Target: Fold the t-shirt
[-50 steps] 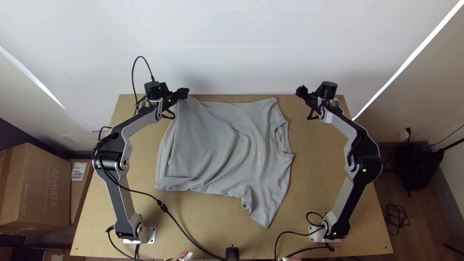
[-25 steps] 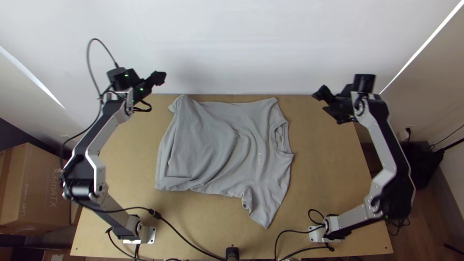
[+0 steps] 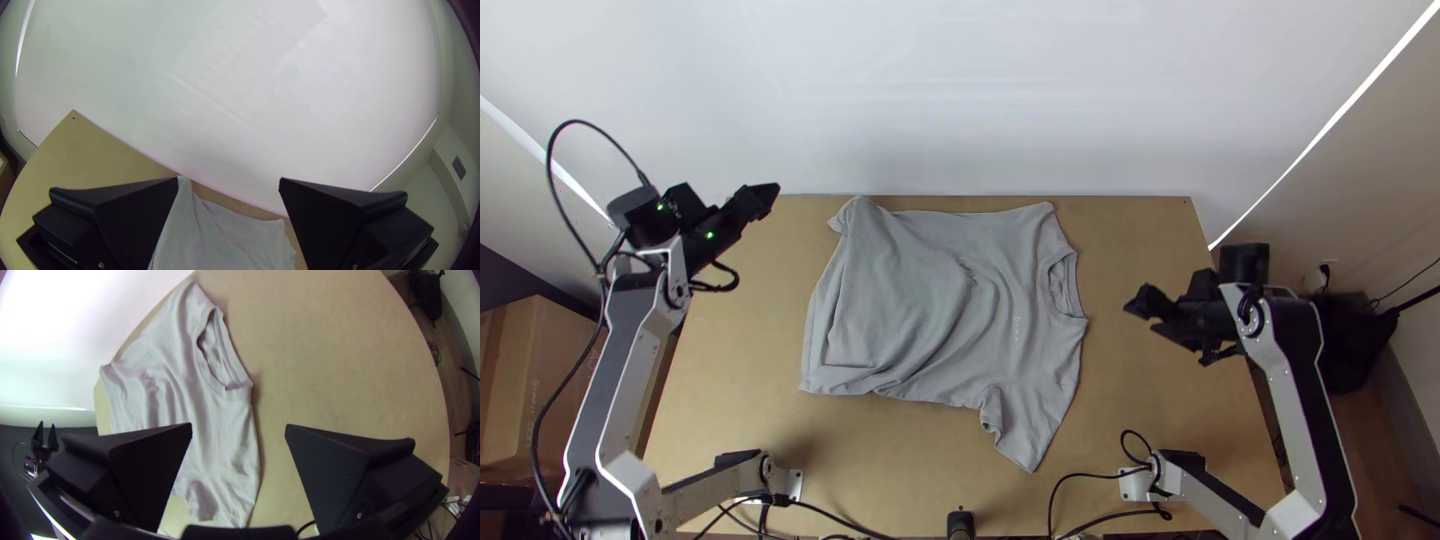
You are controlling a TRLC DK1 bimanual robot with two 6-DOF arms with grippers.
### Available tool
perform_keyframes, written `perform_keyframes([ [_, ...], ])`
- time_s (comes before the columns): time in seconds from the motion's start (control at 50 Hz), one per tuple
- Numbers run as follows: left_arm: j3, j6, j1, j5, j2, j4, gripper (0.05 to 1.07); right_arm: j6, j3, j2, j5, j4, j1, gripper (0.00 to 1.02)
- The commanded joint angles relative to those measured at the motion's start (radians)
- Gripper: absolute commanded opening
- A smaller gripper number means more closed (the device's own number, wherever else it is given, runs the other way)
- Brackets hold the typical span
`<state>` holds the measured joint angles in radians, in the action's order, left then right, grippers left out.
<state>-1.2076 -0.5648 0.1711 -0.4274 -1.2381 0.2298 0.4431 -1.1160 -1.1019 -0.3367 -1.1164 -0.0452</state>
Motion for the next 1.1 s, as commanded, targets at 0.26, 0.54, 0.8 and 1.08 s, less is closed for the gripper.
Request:
perform_keyframes([
  [0.26, 0.117, 0.020, 0.031, -0.031, 0.235, 0.106, 1.02, -0.021, 0.269, 0.051, -0.076, -0.005, 0.133, 0.70],
  [0.54, 0.143, 0.037, 0.059, -0.033, 0.285, 0.146, 1.02, -0.032, 0.378, -0.107, -0.107, 0.119, 0.177, 0.68],
  [0.8, 0.161, 0.039, 0.067, -0.034, 0.299, 0.160, 1.02, -0.032, 0.430, -0.228, -0.124, 0.216, 0.196, 0.68],
  [1.08, 0.197, 0.045, 0.071, -0.033, 0.313, 0.161, 1.02, 0.002, 0.467, -0.248, -0.128, 0.293, 0.252, 0.63],
])
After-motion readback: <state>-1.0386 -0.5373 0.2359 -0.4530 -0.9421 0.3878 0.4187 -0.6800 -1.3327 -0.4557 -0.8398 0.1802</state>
